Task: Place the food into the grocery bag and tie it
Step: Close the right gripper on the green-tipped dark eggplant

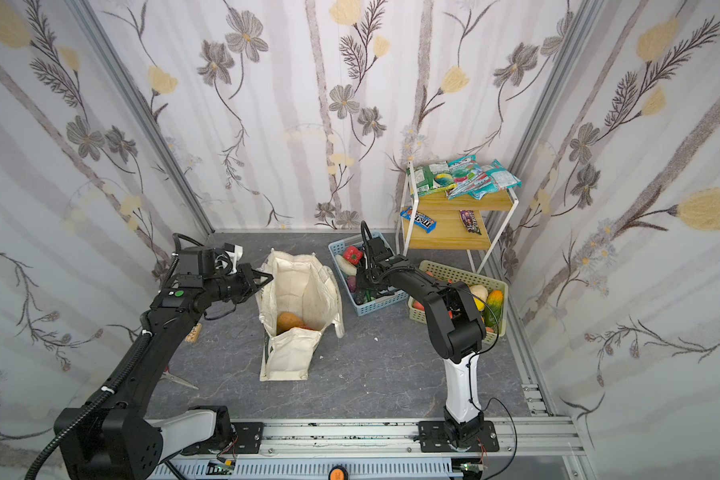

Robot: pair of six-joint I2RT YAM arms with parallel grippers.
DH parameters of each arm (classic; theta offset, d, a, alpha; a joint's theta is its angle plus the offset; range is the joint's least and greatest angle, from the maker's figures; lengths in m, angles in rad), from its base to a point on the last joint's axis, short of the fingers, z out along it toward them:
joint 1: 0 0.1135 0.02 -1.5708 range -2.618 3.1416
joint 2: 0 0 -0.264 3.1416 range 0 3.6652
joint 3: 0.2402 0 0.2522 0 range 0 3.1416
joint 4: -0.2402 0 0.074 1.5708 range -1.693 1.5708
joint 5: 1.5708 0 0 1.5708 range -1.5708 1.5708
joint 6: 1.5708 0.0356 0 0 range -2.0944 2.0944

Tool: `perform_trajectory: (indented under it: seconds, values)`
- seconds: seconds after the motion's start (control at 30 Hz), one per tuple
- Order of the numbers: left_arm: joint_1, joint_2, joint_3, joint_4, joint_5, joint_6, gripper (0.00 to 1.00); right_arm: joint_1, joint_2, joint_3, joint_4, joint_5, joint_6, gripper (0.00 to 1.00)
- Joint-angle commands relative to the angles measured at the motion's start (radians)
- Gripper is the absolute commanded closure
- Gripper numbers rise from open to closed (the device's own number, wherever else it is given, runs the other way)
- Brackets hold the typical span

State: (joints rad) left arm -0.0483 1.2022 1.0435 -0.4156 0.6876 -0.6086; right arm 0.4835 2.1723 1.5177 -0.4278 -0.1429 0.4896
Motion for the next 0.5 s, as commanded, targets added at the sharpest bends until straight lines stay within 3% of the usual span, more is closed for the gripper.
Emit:
perform_trajectory:
  seconds: [0.0, 0.47]
  values:
    - [-0.001, 0.003, 0.009, 0.020, 0.004, 0.000, 1.00, 0.000, -0.007, 0.001, 0.010, 0.011, 0.021, 0.56]
    - [-0.002, -0.003, 0.009, 0.017, 0.002, 0.000, 1.00, 0.000, 0.045, 0.050, 0.035, -0.033, 0.025, 0.55]
